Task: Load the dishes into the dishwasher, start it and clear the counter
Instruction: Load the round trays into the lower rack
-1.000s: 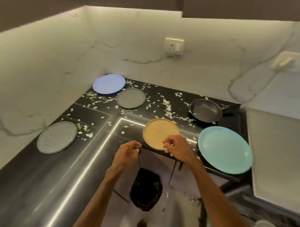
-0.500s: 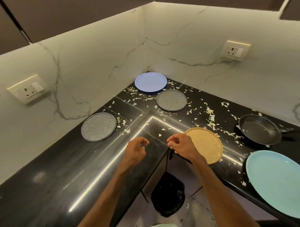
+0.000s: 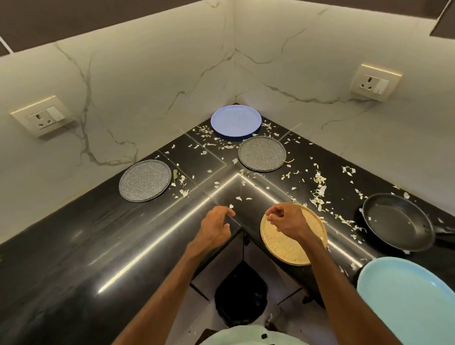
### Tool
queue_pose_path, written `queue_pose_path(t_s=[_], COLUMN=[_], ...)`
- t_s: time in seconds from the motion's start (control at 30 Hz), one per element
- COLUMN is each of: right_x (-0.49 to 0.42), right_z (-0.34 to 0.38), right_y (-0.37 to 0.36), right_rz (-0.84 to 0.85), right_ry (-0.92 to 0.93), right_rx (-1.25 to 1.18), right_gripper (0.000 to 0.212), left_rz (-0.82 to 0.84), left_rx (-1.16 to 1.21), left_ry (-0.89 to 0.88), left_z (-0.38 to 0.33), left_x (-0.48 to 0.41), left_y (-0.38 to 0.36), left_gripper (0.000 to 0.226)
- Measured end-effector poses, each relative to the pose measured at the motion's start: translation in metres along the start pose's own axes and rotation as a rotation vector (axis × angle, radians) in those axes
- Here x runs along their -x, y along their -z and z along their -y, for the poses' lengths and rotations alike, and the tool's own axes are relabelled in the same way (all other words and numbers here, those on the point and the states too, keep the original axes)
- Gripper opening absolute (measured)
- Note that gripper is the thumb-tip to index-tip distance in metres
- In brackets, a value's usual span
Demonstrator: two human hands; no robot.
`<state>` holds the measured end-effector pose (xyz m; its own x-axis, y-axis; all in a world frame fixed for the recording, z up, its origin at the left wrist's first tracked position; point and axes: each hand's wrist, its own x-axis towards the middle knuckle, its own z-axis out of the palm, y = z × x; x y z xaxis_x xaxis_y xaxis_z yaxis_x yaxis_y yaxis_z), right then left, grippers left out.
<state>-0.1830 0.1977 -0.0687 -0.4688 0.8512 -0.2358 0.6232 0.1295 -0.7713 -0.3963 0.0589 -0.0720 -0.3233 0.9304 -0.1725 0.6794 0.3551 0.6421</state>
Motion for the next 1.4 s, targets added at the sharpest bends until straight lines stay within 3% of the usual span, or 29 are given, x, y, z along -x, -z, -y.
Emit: queue_pose_path(t_s=[0.2,0.43,0.63,0.87,1.17,1.27,1.33,1.4], right_x=[-0.007,-0.004,-0.005,-0.046,-0.087,-0.105,-0.12,-0.133], right_z=[-0.033,-0.106,-0.128,-0.117,-0.093,-0.076,-0.055,-0.02], right_y=[0.024,0.04,0.021,0.005,-0.026,-0.03,-0.034,-0.04], right_rz=[-0.111,-0.156,-0.242,-0.335,-0.246,-0.196,-0.168,-0.115], right_ry=[-0.031,-0.381,-0.467,-0.574,-0.577,-0.431,-0.294,-0.15], right_rx=[0.045,0.227,0.374,0.144,0.275,0.376,0.36,0.31], right_gripper=[0.021,0.054,0.041,0.039,0.024,0.015,0.016,0.023], left_rz=[-0.02,0.089,0.196,0.29,0.375,0.354,0.321,0.288], left_rx=[0.007,-0.032,-0.014,-0.043,-0.053,0.038,0.12,0.215], left_ry=[0.023,0.03,0.039,-0.002,0.192,0.237,0.282,0.309], left_z=[-0.025,-0.031,-0.039,-0.024,0.014,0.024,0.03,0.034], left_x=[0.002,-0.015,-0.043,-0.077,-0.095,-0.095,-0.096,-0.097], left_y=[-0.023,-0.037,-0.039,-0.029,-0.009,-0.009,-0.007,0.001], left_gripper=[0.03,0.024,0.022,0.025,0.033,0.05,0.065,0.063])
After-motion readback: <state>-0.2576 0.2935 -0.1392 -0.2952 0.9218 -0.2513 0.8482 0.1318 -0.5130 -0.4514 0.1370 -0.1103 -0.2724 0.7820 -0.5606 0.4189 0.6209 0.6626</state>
